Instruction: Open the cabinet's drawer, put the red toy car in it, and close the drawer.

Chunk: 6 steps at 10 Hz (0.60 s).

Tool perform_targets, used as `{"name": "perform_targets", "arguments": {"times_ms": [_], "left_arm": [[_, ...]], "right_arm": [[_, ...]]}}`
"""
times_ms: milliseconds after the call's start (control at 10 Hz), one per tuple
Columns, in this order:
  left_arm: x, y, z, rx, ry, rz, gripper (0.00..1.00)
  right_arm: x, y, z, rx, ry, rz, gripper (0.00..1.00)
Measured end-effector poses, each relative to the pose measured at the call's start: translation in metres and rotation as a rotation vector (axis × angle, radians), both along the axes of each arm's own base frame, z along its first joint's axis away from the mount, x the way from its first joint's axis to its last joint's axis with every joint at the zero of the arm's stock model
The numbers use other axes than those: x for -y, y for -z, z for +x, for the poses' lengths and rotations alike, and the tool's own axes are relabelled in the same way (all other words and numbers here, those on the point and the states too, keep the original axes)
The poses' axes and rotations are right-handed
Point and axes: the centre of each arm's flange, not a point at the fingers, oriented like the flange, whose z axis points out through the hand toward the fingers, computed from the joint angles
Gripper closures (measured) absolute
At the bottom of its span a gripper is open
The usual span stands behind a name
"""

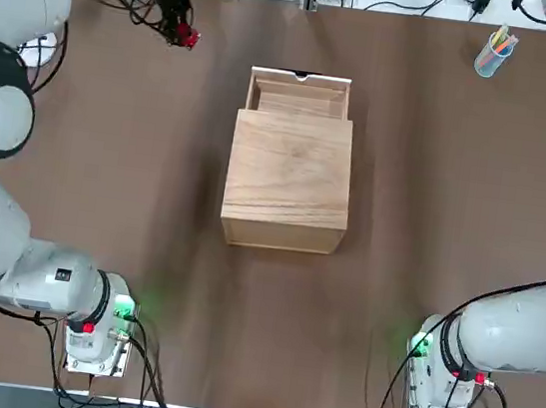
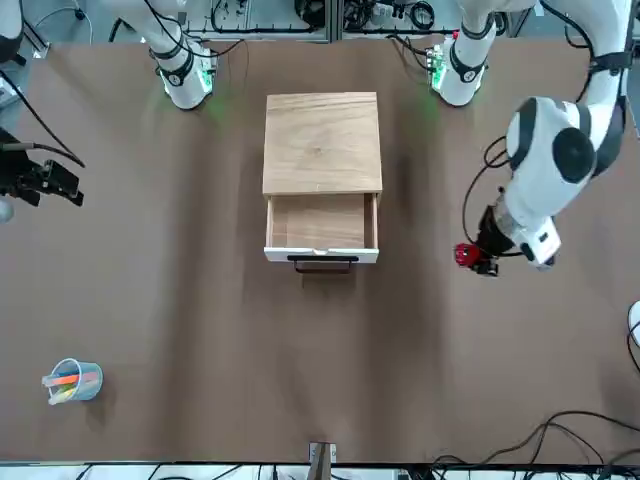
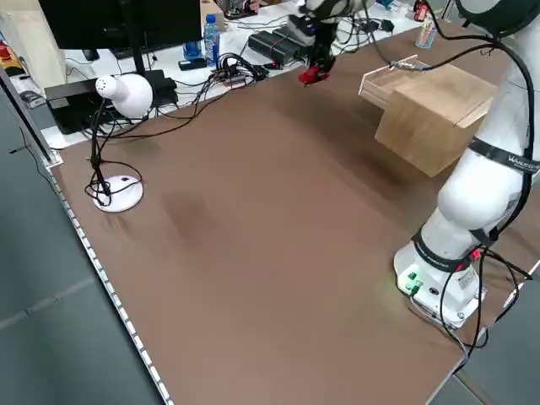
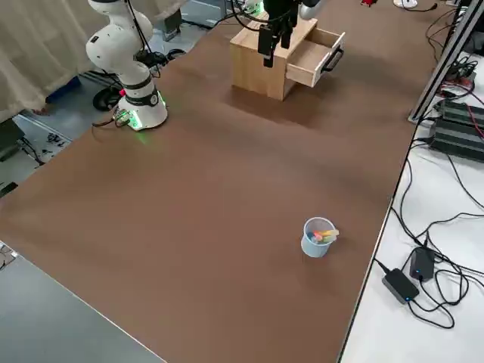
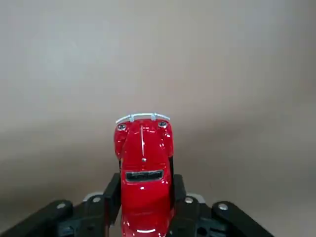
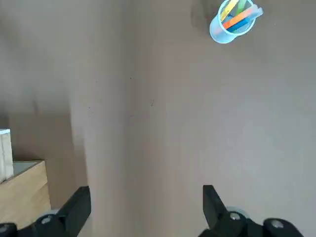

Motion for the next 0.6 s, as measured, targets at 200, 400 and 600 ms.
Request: {"name": "perform_targets", "arguments": {"times_ms": [200,400,600], "left_arm": [[0.071,-0.016,-0.016,-0.004,-0.014,-0.009,0.56],[0.137,-0.022,-0.037,-0.014,-0.017,-0.018,0.56],[0.192,-0.018,-0.059,-0.029,-0.001,-0.042,0.56]], "right_arm": [[-0.001,0.002,0.0,-0.004,-0.001,0.0,0.0],[-0.002,0.004,0.0,-0.005,-0.003,0.0,0.0],[-0.003,0.004,0.0,-0.004,-0.004,0.0,0.0]]}}
